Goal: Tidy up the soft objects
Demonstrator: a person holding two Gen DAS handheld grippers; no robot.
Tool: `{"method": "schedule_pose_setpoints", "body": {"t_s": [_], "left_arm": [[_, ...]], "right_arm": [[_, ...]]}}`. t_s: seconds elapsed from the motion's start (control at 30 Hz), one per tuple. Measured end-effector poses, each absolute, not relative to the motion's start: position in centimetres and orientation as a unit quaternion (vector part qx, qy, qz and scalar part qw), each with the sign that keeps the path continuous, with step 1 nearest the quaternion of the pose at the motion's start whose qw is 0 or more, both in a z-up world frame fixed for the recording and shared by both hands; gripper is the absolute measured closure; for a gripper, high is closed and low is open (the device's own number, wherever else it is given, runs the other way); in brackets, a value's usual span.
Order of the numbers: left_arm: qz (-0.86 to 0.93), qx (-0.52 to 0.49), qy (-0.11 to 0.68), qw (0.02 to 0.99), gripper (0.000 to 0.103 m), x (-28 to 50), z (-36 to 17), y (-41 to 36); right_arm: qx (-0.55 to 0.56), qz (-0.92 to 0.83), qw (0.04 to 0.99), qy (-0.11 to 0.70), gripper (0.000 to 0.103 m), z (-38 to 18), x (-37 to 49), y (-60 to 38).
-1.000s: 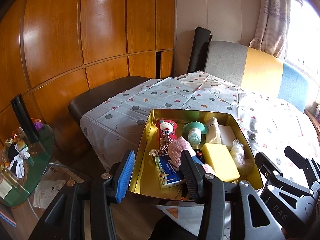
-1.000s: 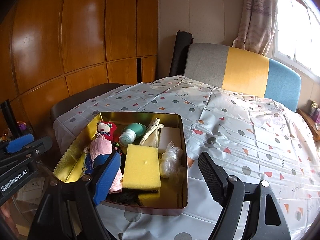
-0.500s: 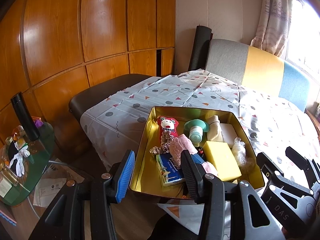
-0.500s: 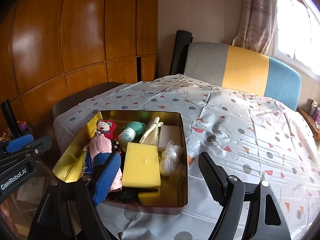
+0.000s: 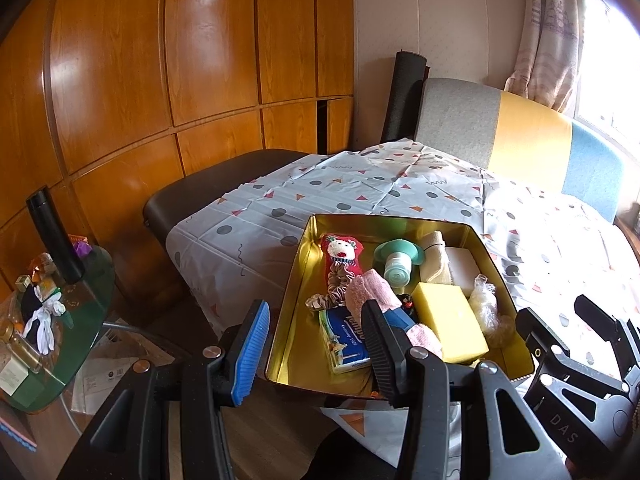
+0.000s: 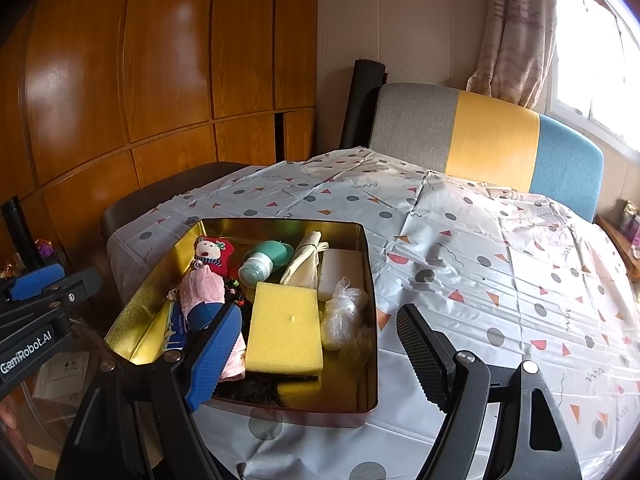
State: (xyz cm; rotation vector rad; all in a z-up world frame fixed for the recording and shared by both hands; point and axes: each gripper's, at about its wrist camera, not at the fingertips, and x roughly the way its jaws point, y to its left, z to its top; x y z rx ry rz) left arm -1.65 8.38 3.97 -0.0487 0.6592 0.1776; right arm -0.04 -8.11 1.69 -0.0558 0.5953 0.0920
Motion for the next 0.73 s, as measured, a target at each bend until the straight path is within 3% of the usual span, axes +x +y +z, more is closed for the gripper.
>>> {"method": "schedule_pose_setpoints", "body": {"t_s": [0.73], "left_arm": [[0.098, -0.025, 0.308, 0.946, 0.056, -1.5, 4.08, 8.39]], "right_arm": [[-0.031, 0.048, 0.952, 0.3, 0.022, 1.21, 0.2, -8.42]]}}
